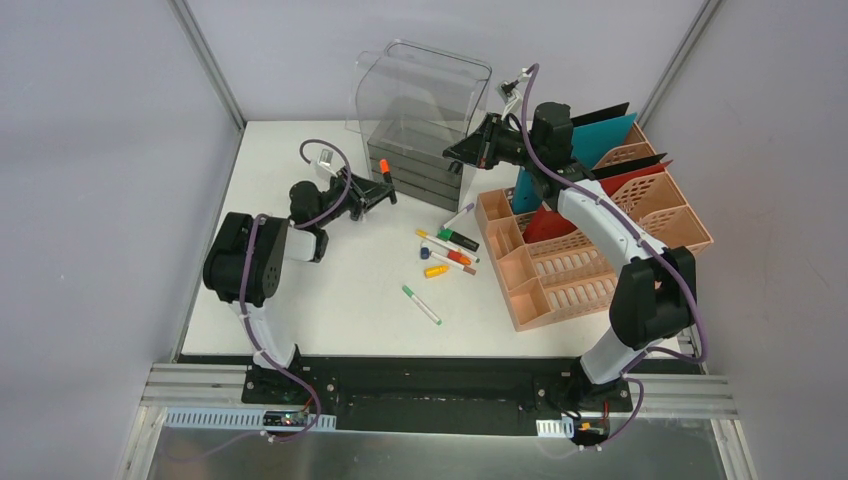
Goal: Organize the desk
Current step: Pick up the stationery from the center of the board, then place the stationery in the storage box, then move the stationery to the center of the board, then pick up the stationery from the center of the board.
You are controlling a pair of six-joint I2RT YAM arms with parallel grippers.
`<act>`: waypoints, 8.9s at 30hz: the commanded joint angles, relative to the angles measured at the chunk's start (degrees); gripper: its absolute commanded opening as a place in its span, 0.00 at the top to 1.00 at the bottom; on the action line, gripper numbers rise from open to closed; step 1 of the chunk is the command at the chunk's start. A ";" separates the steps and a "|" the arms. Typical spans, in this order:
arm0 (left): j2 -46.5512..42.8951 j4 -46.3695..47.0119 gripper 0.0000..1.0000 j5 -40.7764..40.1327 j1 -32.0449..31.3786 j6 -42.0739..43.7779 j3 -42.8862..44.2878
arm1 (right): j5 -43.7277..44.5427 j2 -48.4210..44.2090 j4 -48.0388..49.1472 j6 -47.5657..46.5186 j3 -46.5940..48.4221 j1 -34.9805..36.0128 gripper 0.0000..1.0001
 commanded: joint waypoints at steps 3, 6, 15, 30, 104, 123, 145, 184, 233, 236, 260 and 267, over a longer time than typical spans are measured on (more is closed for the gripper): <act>1.26 7.51 1.00 -4.43 -3.58 -7.64 7.21 | -1.31 -3.67 2.76 1.33 0.28 -0.34 0.97; 2.06 5.01 1.00 -6.55 -5.30 -8.45 10.07 | -1.33 -3.54 2.79 1.39 0.26 -0.33 0.97; 8.42 5.29 1.00 -13.37 -8.68 -19.00 18.16 | -1.41 -3.56 2.78 1.42 0.23 -0.32 0.97; 3.08 -20.36 1.00 -26.72 -11.32 -26.87 20.39 | -1.50 -3.73 2.88 1.42 0.05 -0.38 0.97; -31.82 -37.54 0.13 -9.28 -15.90 33.20 -9.75 | -0.63 -3.59 1.47 -2.86 -1.47 -0.49 0.95; -32.90 -22.86 0.21 -16.76 -23.15 37.14 -10.31 | -0.38 -4.57 1.66 -3.09 -2.40 -0.51 0.95; -8.35 -34.93 0.36 -22.63 -33.54 71.30 9.35 | -0.27 -5.05 1.77 -3.14 -2.49 -0.51 0.95; 10.87 -37.26 0.59 -29.76 -33.56 64.36 22.99 | -0.64 -5.22 1.97 -2.83 -2.47 -0.68 0.95; -10.33 -64.47 0.53 -30.20 -32.33 78.16 16.26 | -1.06 -6.05 2.27 -2.56 -2.77 -0.67 0.95; -8.06 -65.70 0.53 -31.58 -32.33 81.66 18.43 | -1.07 -5.96 2.42 -2.53 -2.71 -0.69 0.95; 2.82 -67.52 0.53 -27.90 -33.63 95.57 26.60 | -1.06 -5.95 2.52 -2.38 -2.81 -0.62 0.95; 4.79 -69.92 0.53 -28.75 -34.00 97.05 28.07 | -1.09 -5.82 2.53 -2.40 -2.78 -0.64 0.95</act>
